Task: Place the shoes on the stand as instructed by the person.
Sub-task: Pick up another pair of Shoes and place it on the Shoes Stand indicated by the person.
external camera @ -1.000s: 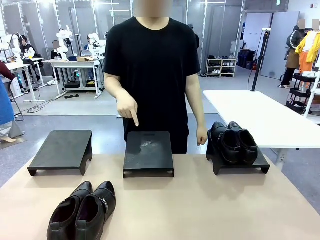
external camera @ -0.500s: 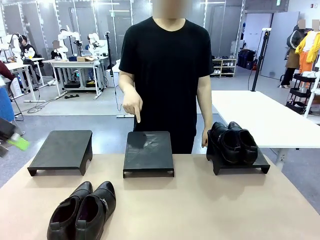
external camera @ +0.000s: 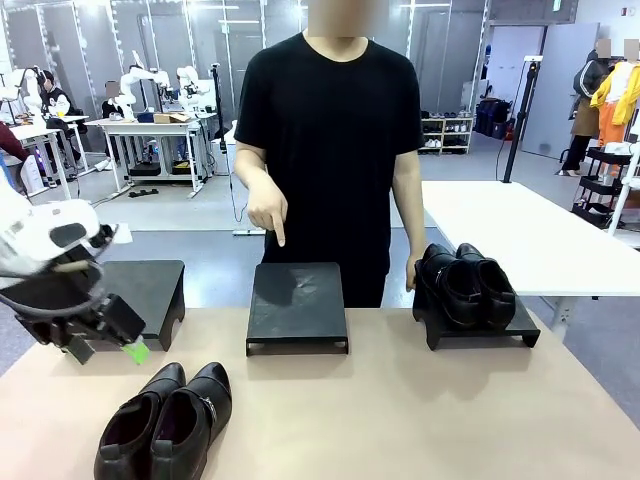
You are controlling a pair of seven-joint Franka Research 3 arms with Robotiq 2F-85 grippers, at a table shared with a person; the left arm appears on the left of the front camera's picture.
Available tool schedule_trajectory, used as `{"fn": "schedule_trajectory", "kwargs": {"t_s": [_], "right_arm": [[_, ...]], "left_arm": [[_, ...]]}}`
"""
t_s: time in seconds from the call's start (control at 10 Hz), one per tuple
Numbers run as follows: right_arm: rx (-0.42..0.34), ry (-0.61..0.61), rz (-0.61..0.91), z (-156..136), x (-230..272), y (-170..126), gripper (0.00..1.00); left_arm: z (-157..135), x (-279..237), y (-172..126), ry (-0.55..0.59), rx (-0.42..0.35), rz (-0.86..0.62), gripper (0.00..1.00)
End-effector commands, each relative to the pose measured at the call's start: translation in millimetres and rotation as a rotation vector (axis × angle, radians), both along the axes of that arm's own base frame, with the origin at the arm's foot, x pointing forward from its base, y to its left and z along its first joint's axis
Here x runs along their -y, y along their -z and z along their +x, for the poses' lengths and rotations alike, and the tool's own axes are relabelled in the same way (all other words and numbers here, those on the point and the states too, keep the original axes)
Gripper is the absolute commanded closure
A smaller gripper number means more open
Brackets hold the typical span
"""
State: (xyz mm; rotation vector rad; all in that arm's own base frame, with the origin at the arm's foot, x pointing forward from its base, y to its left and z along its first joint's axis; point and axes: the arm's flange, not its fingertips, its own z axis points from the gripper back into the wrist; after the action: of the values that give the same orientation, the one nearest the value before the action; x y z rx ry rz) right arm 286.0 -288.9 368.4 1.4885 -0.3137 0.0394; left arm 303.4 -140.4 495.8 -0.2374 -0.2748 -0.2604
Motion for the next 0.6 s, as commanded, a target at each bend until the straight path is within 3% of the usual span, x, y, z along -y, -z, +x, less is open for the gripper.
{"fn": "schedule_trajectory", "kwargs": {"t_s": [0.0,0.5], "right_arm": [[-0.003,-0.003,-0.013,-3.2,-2.0,-1.6,0.0],[-0.003,-0.003,-0.013,-3.2,-2.0,-1.6,0.0]], "left_arm": [[-9.1,-4.6,55.8,-0.068,-0.027,0.018,0.0],[-7.8,7.7,107.6,-0.119,-0.116,0.011,0.0]]}}
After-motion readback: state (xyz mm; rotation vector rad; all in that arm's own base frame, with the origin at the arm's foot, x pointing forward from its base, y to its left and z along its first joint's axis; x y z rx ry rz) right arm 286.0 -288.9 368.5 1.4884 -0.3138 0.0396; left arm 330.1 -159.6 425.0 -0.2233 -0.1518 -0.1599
